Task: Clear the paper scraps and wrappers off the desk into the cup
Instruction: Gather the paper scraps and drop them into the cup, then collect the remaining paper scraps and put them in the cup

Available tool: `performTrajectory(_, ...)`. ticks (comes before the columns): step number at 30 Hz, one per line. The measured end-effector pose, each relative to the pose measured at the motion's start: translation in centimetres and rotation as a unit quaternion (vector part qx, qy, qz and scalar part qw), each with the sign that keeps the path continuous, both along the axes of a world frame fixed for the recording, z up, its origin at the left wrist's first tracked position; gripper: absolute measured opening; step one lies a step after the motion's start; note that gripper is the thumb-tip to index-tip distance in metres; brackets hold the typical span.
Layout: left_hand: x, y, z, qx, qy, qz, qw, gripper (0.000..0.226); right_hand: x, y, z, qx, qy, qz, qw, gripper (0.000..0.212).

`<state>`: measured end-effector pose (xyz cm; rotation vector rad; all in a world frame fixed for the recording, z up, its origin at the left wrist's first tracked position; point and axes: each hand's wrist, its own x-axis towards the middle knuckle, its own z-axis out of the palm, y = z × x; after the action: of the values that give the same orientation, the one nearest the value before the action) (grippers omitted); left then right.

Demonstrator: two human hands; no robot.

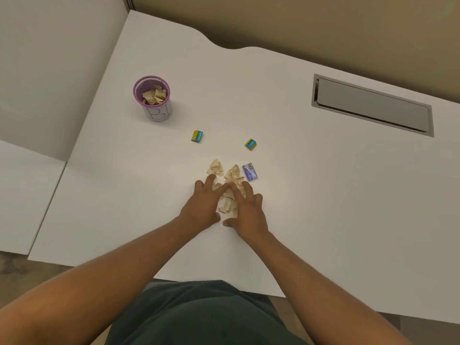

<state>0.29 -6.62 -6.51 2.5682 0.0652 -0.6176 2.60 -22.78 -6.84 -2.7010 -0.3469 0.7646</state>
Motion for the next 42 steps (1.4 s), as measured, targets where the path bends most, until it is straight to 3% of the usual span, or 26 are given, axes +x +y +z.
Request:
performTrajectory(6,1.3,-0.2,-0.1,0.001,-0.022,0.031,0.999,0.037,0.6,1.6,0.6,0.054,-0.035,-0.011,0.998,0.058)
performTrajectory(10,1.9,0.5,-0.5,0.031,-0.035,0.007,0.999,0.023,1.1,2.1,0.9,0.045,-0.064,0.003,0.997,0.034)
performTrajectory(14,2.0,1.9,-1.0,0.014,-0.044,0.02,0.999,0.023,1.9,2.2,0.7,0.031,-0.069,0.007,0.997,0.034)
performTrajectory(18,2.1,3.7,-0.2,-0.05,-0.051,0.124,0.99,0.019,2.1,1.9,0.6,0.039,-0.067,-0.002,0.997,0.037)
performTrajectory(23,3.4,7.9,2.6,-0.119,-0.118,0.237,0.957,0.007,2.0,1.7,0.3,0.039,-0.08,0.008,0.996,0.04)
performTrajectory(26,6.6,12.1,5.6,-0.139,-0.182,0.309,0.923,0.012,1.9,1.7,0.2,0.032,-0.076,0.021,0.996,0.044)
performTrajectory(29,11.0,16.6,8.1,-0.091,-0.237,0.316,0.914,0.007,1.8,1.7,0.4,0.028,-0.073,0.023,0.997,0.041)
performTrajectory(31,13.8,18.8,8.8,-0.057,-0.233,0.316,0.918,0.017,1.8,1.9,0.5,0.025,-0.07,0.02,0.997,0.039)
performTrajectory(36,18.6,20.7,7.8,0.057,-0.12,0.257,0.957,0.015,1.8,2.0,0.8,0.016,-0.054,0.009,0.998,0.038)
performTrajectory(42,20.0,20.8,7.1,0.126,-0.054,0.178,0.974,0.035,2.0,2.1,1.1,0.006,-0.033,0.01,0.999,0.039)
